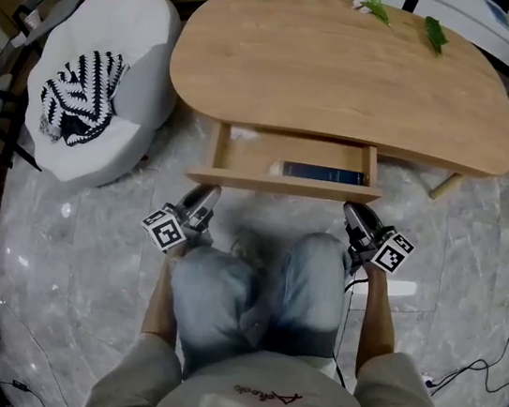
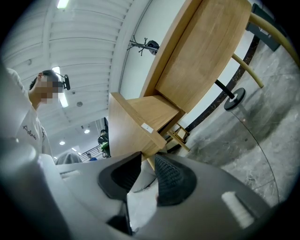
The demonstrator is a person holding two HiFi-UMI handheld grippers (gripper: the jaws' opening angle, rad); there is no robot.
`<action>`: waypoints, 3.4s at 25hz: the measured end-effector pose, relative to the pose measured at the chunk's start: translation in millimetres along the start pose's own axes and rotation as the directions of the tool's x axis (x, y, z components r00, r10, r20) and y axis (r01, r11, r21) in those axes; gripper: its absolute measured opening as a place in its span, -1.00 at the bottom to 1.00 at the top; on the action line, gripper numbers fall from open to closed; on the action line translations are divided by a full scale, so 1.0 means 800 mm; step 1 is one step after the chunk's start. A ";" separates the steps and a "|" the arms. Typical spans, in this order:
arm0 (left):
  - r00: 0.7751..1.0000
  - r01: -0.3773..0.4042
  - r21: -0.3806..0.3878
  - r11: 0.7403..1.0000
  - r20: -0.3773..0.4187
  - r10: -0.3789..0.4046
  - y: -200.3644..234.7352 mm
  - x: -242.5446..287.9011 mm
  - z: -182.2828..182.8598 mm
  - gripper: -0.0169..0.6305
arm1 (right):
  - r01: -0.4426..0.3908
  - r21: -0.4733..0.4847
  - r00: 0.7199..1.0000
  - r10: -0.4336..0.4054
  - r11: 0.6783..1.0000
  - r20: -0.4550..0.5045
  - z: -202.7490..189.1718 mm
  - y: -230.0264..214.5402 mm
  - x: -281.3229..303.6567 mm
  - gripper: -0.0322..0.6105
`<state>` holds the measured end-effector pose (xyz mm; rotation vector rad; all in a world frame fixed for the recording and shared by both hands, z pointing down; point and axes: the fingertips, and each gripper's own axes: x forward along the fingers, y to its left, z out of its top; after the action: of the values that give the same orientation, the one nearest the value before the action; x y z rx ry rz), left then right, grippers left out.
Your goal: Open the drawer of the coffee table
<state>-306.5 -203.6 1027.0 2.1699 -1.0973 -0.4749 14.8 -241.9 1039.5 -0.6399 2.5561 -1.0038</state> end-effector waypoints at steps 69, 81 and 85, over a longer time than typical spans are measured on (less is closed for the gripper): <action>0.661 -0.274 0.350 0.896 -0.608 0.440 -0.138 -0.020 0.109 -0.95 | 0.439 -0.341 0.546 -0.549 0.831 -0.633 0.060 0.173 0.031 -0.89; 0.763 -0.193 0.421 0.886 -0.503 0.405 -0.343 0.039 0.324 -0.95 | 0.401 -0.427 0.664 -0.579 0.810 -0.474 0.286 0.347 0.116 -0.89; 0.807 -0.162 0.446 0.880 -0.454 0.378 -0.407 0.061 0.386 -0.95 | 0.379 -0.486 0.715 -0.583 0.787 -0.386 0.369 0.398 0.147 -0.89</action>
<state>-267.6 -220.6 577.6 2.2051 -1.2208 0.5064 -45.8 -258.6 594.1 -1.3961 3.1928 -0.9322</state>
